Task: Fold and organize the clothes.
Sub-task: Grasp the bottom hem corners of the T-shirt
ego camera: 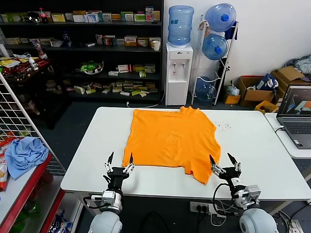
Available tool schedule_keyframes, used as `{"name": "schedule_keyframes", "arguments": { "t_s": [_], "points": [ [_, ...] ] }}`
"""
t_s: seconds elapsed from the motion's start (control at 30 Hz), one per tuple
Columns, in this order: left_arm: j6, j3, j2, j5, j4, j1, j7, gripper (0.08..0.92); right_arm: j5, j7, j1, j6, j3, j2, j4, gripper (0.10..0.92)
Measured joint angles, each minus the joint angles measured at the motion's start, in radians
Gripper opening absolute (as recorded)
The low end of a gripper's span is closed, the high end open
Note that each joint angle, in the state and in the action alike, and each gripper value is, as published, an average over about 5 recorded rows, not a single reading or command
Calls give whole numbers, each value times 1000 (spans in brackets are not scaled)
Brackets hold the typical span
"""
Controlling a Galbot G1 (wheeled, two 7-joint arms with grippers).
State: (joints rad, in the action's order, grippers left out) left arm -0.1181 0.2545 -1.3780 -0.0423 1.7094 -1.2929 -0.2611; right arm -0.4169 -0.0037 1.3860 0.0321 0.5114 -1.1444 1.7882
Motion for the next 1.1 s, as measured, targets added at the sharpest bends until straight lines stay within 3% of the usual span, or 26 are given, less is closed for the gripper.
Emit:
{"name": "schedule_keyframes", "arguments": {
  "t_s": [0.6, 1.1],
  "points": [
    [284, -42, 51, -135, 4, 50, 5, 823, -35, 46, -18, 192, -20, 0, -43, 823],
    [375, -44, 49, -210, -63, 86, -18, 823, -66, 51, -111, 244, -95, -28, -119, 823]
  ]
}}
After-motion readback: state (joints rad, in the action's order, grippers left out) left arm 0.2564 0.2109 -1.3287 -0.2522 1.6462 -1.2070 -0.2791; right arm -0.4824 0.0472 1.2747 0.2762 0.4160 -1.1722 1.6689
